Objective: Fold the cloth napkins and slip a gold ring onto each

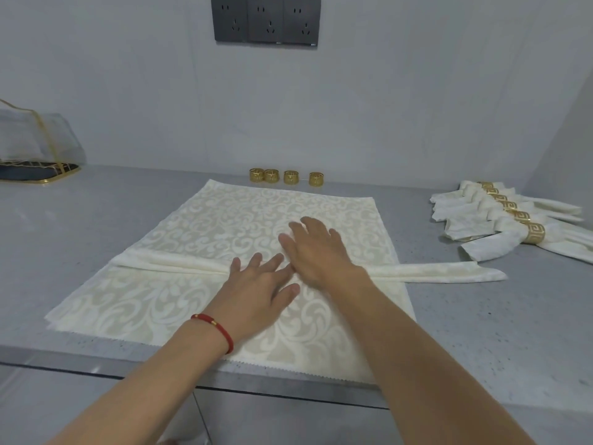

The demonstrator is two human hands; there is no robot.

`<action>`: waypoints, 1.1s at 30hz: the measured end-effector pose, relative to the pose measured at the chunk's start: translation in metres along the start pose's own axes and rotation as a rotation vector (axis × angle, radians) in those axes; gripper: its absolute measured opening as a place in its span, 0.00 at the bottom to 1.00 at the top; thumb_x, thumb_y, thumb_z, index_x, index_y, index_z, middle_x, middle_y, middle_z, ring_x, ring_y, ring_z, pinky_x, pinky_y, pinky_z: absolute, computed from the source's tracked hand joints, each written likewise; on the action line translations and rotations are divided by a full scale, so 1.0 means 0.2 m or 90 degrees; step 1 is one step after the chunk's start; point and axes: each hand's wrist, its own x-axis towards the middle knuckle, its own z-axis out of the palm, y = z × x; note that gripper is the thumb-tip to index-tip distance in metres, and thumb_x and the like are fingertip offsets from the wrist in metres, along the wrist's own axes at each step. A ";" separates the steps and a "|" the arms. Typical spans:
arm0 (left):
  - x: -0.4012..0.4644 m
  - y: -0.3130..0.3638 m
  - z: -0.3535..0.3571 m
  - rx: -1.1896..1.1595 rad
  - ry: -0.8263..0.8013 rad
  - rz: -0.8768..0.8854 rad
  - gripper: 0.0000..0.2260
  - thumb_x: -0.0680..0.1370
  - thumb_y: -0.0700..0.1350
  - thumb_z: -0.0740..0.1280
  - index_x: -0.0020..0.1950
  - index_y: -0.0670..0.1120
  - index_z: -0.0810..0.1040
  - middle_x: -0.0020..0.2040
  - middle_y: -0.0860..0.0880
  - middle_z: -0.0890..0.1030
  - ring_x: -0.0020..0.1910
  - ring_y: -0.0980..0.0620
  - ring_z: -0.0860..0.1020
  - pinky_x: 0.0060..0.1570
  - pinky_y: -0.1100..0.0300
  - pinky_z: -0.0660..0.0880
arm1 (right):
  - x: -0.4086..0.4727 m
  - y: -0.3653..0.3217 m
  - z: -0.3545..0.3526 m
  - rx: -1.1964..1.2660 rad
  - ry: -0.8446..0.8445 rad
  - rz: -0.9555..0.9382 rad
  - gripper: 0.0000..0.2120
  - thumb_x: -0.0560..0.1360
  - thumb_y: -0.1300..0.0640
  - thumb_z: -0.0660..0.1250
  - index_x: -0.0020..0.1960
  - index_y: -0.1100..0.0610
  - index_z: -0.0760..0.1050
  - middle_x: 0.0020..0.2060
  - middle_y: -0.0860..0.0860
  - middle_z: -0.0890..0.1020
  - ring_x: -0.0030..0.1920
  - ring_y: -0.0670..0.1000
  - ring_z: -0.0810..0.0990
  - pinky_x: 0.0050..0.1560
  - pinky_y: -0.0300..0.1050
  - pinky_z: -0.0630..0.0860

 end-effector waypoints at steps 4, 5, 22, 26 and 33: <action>0.00 0.00 -0.01 -0.009 -0.006 -0.015 0.25 0.82 0.62 0.45 0.79 0.60 0.55 0.80 0.54 0.58 0.78 0.44 0.56 0.74 0.39 0.52 | 0.00 0.13 0.11 -0.012 -0.053 0.082 0.39 0.81 0.31 0.34 0.84 0.53 0.40 0.83 0.52 0.38 0.80 0.53 0.30 0.78 0.63 0.31; -0.01 0.01 -0.01 -0.022 -0.009 -0.019 0.24 0.83 0.61 0.46 0.79 0.60 0.55 0.80 0.54 0.58 0.78 0.45 0.55 0.75 0.40 0.51 | -0.03 0.18 0.10 -0.029 -0.059 0.101 0.39 0.81 0.32 0.34 0.84 0.54 0.38 0.82 0.53 0.37 0.80 0.53 0.29 0.77 0.64 0.30; 0.18 0.02 -0.13 -0.008 0.119 -0.209 0.05 0.80 0.50 0.64 0.50 0.52 0.79 0.50 0.53 0.76 0.54 0.49 0.73 0.54 0.51 0.63 | -0.09 0.22 -0.13 -0.171 0.047 -0.004 0.31 0.84 0.36 0.42 0.80 0.51 0.58 0.81 0.54 0.58 0.82 0.56 0.51 0.78 0.68 0.41; 0.23 0.00 -0.20 -0.011 -0.038 -0.179 0.07 0.81 0.51 0.61 0.54 0.50 0.76 0.56 0.52 0.76 0.58 0.48 0.72 0.59 0.49 0.63 | -0.08 0.20 0.05 -0.114 -0.036 -0.012 0.38 0.80 0.28 0.38 0.84 0.47 0.46 0.83 0.53 0.47 0.83 0.54 0.40 0.78 0.67 0.34; 0.29 0.04 -0.34 0.205 -0.222 -0.076 0.17 0.83 0.56 0.56 0.65 0.46 0.70 0.58 0.47 0.77 0.53 0.47 0.72 0.56 0.52 0.67 | -0.07 0.23 0.08 -0.059 -0.065 0.014 0.42 0.76 0.24 0.38 0.83 0.44 0.41 0.83 0.53 0.42 0.82 0.52 0.34 0.76 0.68 0.30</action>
